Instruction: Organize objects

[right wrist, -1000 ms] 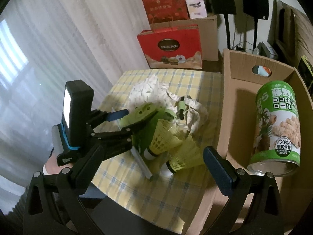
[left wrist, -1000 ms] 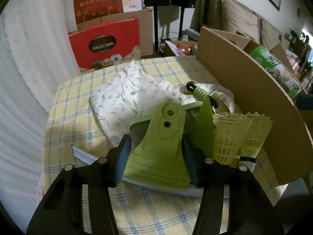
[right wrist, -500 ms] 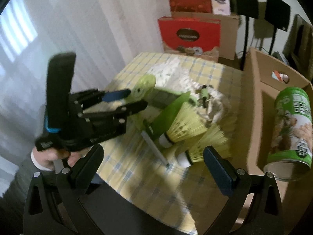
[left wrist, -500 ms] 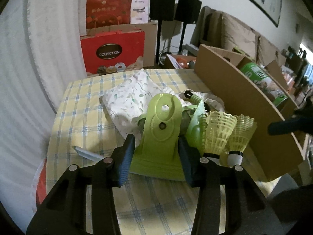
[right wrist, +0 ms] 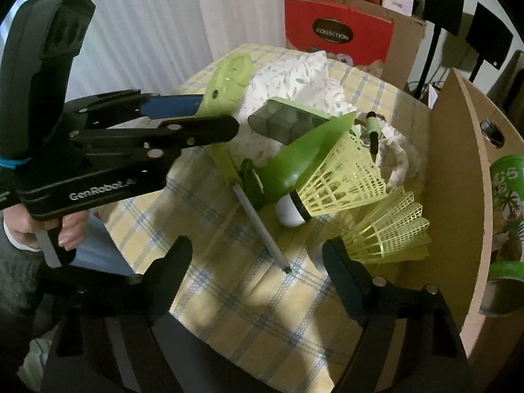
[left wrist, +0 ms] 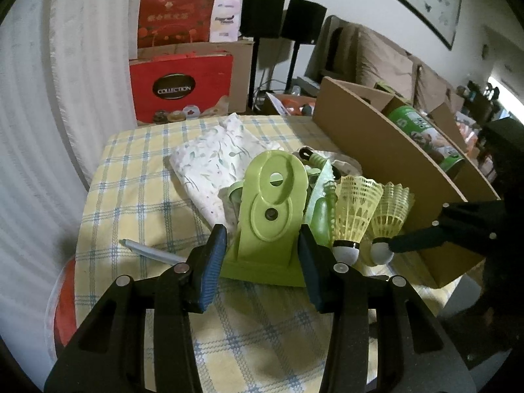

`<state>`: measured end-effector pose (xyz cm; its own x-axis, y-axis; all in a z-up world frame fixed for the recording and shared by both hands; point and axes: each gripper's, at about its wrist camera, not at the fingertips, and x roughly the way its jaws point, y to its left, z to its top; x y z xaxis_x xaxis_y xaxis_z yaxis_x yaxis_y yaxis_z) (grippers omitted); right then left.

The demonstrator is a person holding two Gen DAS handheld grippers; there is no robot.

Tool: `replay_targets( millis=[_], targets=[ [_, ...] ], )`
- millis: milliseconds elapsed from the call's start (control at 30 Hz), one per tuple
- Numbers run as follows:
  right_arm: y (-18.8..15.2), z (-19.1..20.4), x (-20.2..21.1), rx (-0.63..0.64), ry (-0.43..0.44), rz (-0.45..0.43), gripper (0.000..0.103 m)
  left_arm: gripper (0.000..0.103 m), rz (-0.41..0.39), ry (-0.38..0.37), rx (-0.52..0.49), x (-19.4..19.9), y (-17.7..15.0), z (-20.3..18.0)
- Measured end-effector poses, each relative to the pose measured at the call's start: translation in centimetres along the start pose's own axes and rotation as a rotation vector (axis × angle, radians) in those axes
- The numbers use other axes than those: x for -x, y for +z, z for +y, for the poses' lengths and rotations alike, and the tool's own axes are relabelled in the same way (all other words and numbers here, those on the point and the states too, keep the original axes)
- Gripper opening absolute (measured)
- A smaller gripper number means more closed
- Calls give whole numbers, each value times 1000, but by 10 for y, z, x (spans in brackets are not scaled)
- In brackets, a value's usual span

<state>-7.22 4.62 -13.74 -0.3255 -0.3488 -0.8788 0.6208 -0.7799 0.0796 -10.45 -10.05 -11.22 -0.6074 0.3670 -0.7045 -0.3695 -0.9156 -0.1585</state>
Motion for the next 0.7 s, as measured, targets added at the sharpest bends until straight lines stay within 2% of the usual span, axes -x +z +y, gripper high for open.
replay_targets(
  millis=[100,233,333,467,533,700],
  targets=[
    [0,-2,-6,-3,8,11,77,41,-4,-7,6,1,-2,2],
    [-1,-3,-18,-23,73,57,54,41,-11,-13,23,2,-3,4],
    [-2,-3,-23,-11,38,60,45,41,-11,-10,23,2,-3,3],
    [-2,-7,-21,-13,27,53,37,41,-12,-5,27,2,-3,2],
    [-1,-9,-22,-17,25,53,29,41,-15,6,35,2,-3,2],
    [1,-12,-24,-27,27,42,24,41,-12,35,51,1,-2,0]
  ],
)
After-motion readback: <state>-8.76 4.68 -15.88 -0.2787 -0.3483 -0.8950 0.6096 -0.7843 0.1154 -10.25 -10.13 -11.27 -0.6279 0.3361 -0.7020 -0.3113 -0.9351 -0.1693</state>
